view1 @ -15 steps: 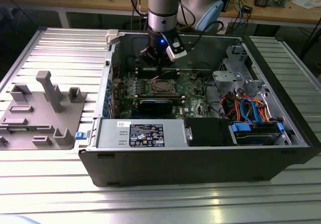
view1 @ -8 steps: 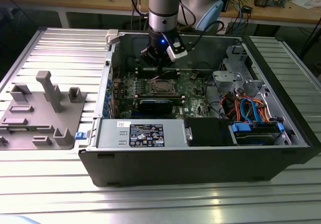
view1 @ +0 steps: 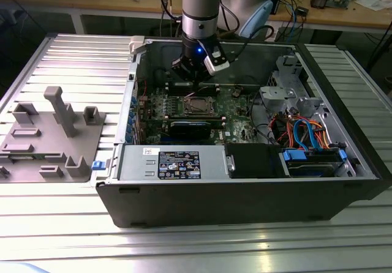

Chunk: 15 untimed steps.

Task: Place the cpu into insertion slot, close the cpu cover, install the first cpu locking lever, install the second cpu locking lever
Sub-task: 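Install the first cpu locking lever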

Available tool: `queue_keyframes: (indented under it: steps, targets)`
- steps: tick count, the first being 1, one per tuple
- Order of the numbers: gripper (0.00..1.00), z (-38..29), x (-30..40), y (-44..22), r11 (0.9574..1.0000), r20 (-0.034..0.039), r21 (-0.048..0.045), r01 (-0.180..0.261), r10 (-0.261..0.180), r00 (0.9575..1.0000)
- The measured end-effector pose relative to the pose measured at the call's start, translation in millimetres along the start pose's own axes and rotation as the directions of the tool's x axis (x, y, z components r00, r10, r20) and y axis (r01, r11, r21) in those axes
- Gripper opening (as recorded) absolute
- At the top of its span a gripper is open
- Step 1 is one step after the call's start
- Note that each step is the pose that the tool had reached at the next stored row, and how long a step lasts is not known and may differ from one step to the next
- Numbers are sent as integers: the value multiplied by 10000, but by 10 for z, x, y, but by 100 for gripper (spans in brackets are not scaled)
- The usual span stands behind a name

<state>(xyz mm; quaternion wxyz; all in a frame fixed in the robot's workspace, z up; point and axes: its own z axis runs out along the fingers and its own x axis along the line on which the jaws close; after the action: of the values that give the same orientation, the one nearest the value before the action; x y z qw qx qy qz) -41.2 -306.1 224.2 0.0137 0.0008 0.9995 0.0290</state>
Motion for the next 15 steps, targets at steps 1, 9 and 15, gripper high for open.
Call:
queue_keyframes:
  steps: [1, 9, 15]
  targets:
    - [11, 0, -1, 0, 10000, 0, 0, -2, 2, 10000]
    - [11, 1, -54, 0, 10000, 0, 1, -1, 1, 10000]
    - [11, 3, -101, 0, 10000, 0, 1, -1, 1, 10000]
